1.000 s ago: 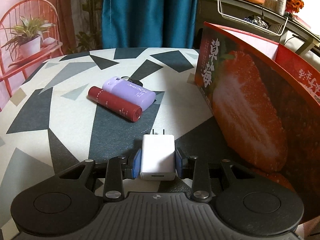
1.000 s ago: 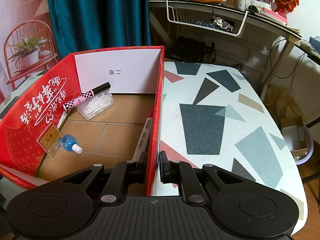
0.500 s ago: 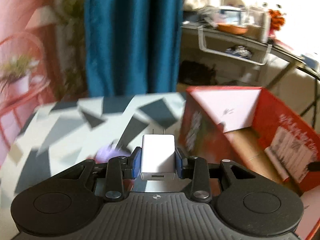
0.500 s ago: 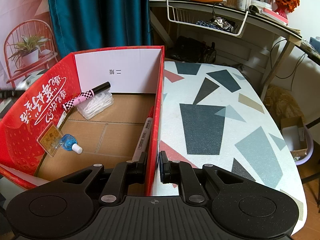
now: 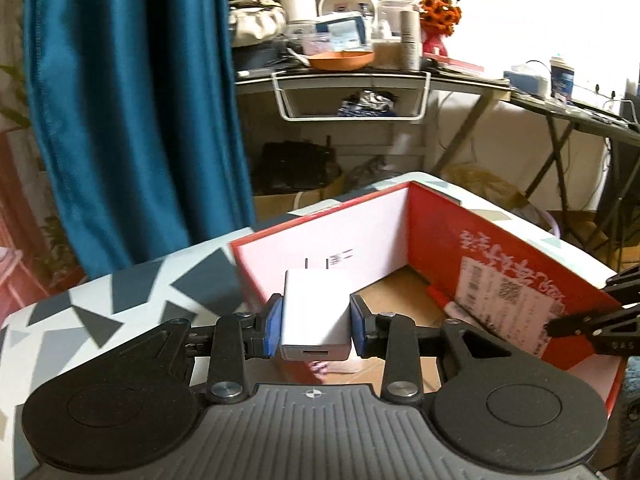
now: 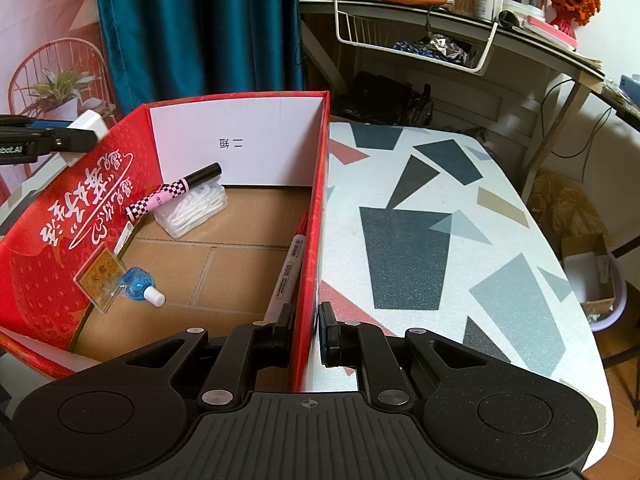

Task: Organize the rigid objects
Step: 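Carry the white charger with the left gripper over the red box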

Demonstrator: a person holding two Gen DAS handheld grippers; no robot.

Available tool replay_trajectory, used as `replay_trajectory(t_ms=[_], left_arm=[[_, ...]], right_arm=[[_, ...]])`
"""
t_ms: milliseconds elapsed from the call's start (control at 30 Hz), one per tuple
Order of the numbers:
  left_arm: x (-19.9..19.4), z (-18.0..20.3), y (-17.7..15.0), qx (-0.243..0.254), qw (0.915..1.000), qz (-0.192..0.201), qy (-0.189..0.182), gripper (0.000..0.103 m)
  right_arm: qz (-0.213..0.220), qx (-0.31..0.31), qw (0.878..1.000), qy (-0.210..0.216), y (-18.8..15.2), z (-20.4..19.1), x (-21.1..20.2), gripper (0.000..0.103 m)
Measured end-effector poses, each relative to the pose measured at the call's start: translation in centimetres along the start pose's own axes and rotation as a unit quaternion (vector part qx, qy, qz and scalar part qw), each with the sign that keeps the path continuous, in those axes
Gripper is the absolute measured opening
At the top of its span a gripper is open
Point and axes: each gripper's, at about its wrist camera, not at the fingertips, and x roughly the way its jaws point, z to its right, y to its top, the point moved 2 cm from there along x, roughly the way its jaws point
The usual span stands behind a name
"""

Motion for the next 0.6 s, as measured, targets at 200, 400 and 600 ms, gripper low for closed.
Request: replay_trajectory(t_ms=[200, 400, 600], left_arm=[[1.5, 1.6, -0.3, 0.021, 0.9992, -0.027, -0.024, 0.037], [2.8, 1.8, -0.7, 0.024, 0.9977, -0.049, -0.039, 0.037], [3.5, 1.7, -0.9, 0.017, 0.9971, -0.059, -0.046, 0.037]], right_arm=[[0.000, 0.000, 1.000, 0.000, 0.0, 0.0, 0.0, 0.011], [0.000, 0.001, 1.000, 0.001, 0.0, 0.0, 0.0, 0.011], [0.001, 0.002, 1.000, 0.002, 0.0, 0.0, 0.0, 0.012]])
